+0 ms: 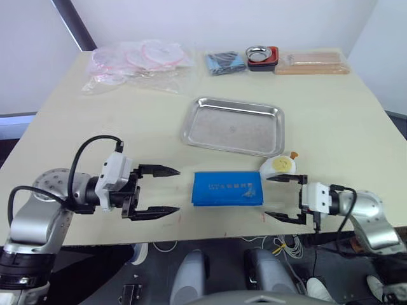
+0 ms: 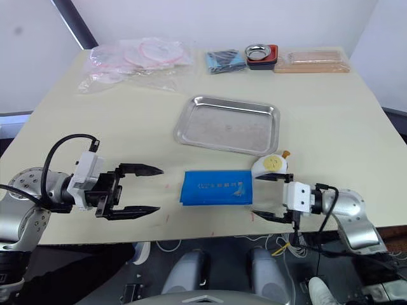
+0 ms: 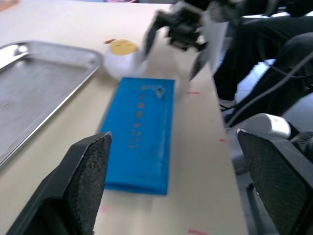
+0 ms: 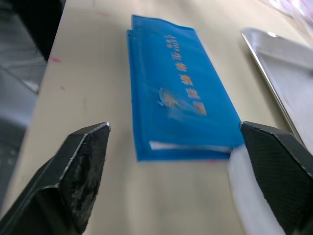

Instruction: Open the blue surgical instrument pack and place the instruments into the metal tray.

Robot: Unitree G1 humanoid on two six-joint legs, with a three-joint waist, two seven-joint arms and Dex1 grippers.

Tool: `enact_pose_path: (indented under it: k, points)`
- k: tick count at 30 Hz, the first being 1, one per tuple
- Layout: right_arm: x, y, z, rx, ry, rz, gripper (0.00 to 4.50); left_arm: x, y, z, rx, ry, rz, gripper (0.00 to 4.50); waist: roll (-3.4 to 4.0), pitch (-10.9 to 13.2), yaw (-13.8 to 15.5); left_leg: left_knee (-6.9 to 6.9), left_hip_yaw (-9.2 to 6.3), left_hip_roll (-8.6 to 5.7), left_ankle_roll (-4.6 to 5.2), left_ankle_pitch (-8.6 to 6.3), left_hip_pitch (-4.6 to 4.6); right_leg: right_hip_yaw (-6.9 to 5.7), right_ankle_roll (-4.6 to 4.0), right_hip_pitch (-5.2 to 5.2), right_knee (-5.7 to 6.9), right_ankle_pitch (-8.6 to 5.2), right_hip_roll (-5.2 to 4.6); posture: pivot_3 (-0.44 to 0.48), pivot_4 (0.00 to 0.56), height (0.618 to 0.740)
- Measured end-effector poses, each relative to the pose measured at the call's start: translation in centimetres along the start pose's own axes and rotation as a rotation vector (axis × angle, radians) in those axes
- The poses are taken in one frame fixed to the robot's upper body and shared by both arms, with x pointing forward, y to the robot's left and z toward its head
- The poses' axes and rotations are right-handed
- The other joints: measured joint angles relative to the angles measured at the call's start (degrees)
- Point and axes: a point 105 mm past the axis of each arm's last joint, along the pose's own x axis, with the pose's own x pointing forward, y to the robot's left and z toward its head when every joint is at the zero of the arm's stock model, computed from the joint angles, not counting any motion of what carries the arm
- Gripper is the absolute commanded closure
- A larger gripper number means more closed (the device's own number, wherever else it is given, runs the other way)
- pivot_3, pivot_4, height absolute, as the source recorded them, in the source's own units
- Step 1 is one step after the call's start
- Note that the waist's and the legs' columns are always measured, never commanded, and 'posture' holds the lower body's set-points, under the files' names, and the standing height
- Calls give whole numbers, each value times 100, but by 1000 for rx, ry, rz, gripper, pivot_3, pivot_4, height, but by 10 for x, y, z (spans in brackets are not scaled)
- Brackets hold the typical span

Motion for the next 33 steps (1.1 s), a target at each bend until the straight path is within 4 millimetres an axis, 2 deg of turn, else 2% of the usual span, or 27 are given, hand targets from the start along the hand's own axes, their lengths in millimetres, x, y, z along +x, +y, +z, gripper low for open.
enact_pose_path:
  k: [5, 9, 10, 11, 16, 19, 27, 33]
  points:
    - [16, -1, -7, -74, -25, 48, 15, 6, 0, 4, 7, -7, -35, 72, 0, 0, 8, 0, 3, -1, 0, 0, -2, 2, -1, 1, -2, 1, -1, 0, 150, 740]
    - [20, -7, -10, -94, -32, 31, 15, 6, -2, 3, 14, -2, -53, 72, 0, 1, -6, 0, 3, 0, 0, 0, -2, 3, -3, -1, 0, 2, 0, 0, 150, 740]
    - [22, -11, -10, -110, -37, 22, 533, 6, -2, 3, 20, 0, -60, 0, 1, 1, -11, 0, 5, 0, 0, 0, 2, 5, -3, 0, 3, 2, 1, 0, 150, 740]
    - [23, -16, -10, -119, -43, 9, 813, 6, -2, 3, 30, 1, -64, 0, 1, 1, -12, 0, 4, 0, 0, 0, 4, 4, -4, 1, 4, 2, 1, 0, 150, 740]
    - [25, -16, -15, -114, -44, 6, 2990, 1, -1, -1, 28, 3, -72, 0, 2, 2, 1, 0, 4, 1, 0, 0, 2, 3, -14, 1, 3, 8, 1, 0, 150, 740]
    - [25, -14, -18, -118, -43, 5, 4473, -1, -1, 0, 25, -3, -84, 0, 2, 1, -2, 0, 7, 0, 0, 0, 2, 5, -19, 1, 2, 12, 1, 0, 150, 740]
    - [28, -13, -16, -122, -64, 13, 4473, -1, -2, 1, 24, -17, -97, 0, 2, 1, -5, 0, 5, 1, 0, 0, 3, 5, -22, 1, 5, 13, 2, 0, 150, 740]
    - [26, -6, -2, -30, -96, 68, 4473, -4, 1, -5, 40, -11, -78, 0, 3, 2, 4, 0, 2, 2, 0, 0, 2, 3, -24, 0, 5, 14, 2, 0, 150, 740]
